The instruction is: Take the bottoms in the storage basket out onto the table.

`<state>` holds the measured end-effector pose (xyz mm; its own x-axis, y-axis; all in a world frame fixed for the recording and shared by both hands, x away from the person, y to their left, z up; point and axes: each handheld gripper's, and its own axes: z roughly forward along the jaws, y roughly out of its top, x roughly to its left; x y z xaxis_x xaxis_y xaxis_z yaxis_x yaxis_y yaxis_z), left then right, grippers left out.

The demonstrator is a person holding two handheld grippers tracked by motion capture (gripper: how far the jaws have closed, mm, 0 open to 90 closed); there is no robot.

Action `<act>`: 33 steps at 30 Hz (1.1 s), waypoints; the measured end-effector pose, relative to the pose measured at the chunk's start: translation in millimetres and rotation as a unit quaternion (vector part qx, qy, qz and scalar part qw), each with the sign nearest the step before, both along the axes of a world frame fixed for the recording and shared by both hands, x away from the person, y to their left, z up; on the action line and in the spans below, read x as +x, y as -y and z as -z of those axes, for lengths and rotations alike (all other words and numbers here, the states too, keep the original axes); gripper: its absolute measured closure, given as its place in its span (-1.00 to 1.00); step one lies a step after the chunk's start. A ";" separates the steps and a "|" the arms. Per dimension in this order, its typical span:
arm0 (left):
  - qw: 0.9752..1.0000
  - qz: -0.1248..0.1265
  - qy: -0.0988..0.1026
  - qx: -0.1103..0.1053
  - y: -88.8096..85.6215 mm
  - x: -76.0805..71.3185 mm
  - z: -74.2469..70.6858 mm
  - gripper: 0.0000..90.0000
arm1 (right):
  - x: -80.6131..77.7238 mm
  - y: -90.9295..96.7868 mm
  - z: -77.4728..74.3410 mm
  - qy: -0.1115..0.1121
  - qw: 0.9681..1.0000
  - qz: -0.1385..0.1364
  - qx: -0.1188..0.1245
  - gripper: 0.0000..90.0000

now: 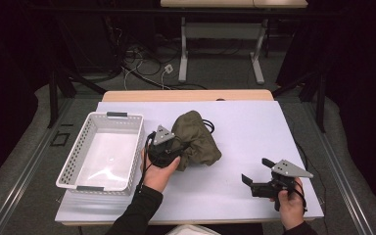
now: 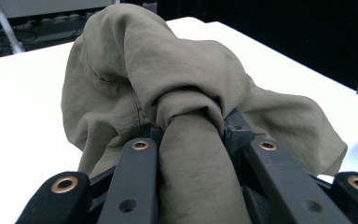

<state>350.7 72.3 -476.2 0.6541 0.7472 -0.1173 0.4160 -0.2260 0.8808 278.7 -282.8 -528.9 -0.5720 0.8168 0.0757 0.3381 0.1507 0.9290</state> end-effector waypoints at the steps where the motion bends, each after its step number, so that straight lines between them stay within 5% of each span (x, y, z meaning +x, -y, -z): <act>1: 1.000 -0.001 0.000 0.004 0.6 0.4 1.6 0.60 | 0.0 -0.1 0.0 0.001 1.000 0.000 0.000 -0.97; 9: 0.999 -0.001 -0.016 0.037 4.0 3.5 16.7 0.58 | -0.3 0.0 -0.3 0.002 1.000 0.000 -0.001 -0.97; 18: 0.999 -0.009 -0.034 0.029 -0.9 7.0 30.1 0.56 | -0.3 0.0 -0.4 0.002 1.000 0.000 0.000 -0.97; 33: 0.999 -0.013 -0.033 0.038 -1.0 5.9 36.6 0.45 | -0.6 -0.1 -0.6 0.004 1.000 0.000 0.000 -0.97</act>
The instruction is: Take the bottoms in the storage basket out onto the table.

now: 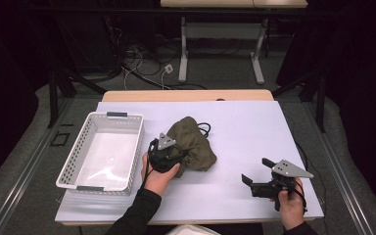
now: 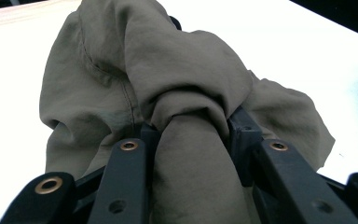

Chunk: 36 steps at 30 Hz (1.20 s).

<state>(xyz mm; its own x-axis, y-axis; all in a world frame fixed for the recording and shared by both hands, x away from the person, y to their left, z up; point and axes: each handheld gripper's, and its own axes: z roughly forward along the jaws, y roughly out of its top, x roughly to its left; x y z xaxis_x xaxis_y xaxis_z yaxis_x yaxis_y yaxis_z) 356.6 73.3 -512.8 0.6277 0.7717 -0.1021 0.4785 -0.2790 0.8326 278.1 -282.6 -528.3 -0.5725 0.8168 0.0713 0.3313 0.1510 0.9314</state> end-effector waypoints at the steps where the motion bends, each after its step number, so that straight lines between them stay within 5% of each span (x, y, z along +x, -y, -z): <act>1: 1.000 0.000 0.000 0.000 0.2 -0.4 -0.1 0.43 | -0.2 -0.1 -0.1 0.000 1.000 0.000 0.000 -0.97; 15: 1.000 -0.005 -0.020 0.010 2.2 1.1 3.2 0.03 | 0.0 -0.1 -0.1 0.002 1.000 -0.001 0.002 -0.97; 27: 1.000 0.003 -0.028 0.014 2.5 1.0 3.4 -0.06 | 0.1 -0.5 0.1 0.001 1.000 -0.002 0.000 -0.97; 36: 1.000 0.004 -0.024 0.013 4.7 -2.8 1.6 -0.50 | 0.1 -0.9 0.3 -0.001 1.000 -0.004 -0.002 -0.97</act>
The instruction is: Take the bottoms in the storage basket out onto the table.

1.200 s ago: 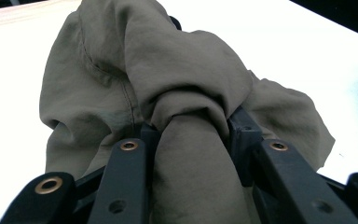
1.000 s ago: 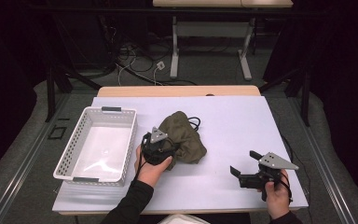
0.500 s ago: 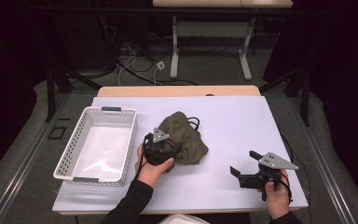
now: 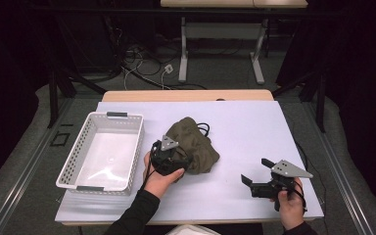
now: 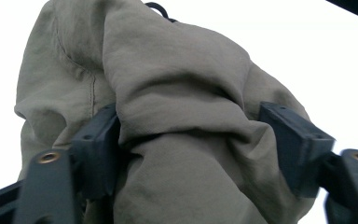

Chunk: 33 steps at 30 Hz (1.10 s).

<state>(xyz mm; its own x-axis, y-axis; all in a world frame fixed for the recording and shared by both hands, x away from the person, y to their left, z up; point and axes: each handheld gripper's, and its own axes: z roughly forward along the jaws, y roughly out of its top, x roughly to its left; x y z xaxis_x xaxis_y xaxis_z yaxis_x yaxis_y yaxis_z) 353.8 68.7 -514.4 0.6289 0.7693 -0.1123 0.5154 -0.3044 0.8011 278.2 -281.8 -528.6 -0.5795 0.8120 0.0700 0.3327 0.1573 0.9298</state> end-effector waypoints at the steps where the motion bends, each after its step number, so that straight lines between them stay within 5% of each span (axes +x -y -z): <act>1: 1.000 -0.004 0.000 0.000 0.0 -0.2 -0.2 -0.58 | -0.1 0.1 0.0 -0.001 1.000 0.000 -0.001 -0.97; 14: 1.000 -0.011 -0.006 0.000 -5.6 -2.4 -3.1 -0.99 | 0.6 0.0 0.4 -0.001 1.000 0.002 0.000 -0.97; 21: 1.000 -0.013 -0.012 -0.020 -9.3 -5.9 -6.3 -0.99 | 0.8 1.3 0.9 -0.002 1.000 0.005 0.003 -0.97; 33: 0.999 -0.006 0.008 -0.040 -18.8 -14.8 -15.9 -0.99 | -1.0 1.7 -0.2 -0.001 1.000 0.005 0.004 -0.97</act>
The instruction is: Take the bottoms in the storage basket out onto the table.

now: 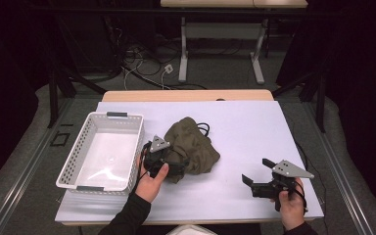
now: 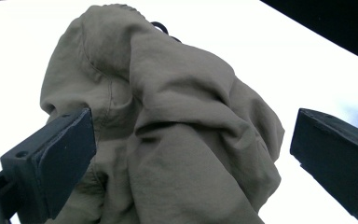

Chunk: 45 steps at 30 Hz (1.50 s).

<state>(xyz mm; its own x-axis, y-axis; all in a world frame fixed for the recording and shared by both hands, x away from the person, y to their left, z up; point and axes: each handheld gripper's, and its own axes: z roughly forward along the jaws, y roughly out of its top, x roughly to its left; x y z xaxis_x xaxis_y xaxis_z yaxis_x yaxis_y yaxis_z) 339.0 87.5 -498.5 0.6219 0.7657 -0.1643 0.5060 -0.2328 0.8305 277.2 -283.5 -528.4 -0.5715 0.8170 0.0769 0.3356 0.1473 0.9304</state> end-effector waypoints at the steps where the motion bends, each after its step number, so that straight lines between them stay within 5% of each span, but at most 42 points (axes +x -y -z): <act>1: 1.000 0.001 0.002 0.001 -0.7 -0.1 -0.9 -0.99 | -0.2 0.2 -0.2 0.000 1.000 0.000 -0.001 -0.97; 30: 0.999 0.008 0.025 -0.033 -23.6 -11.2 -22.7 -0.99 | -0.7 0.5 -0.7 0.001 1.000 0.001 0.000 -0.97; 45: 0.997 -0.004 0.048 -0.055 -57.4 -24.6 -35.6 -0.99 | -1.8 0.3 -1.6 0.005 1.000 0.002 0.002 -0.97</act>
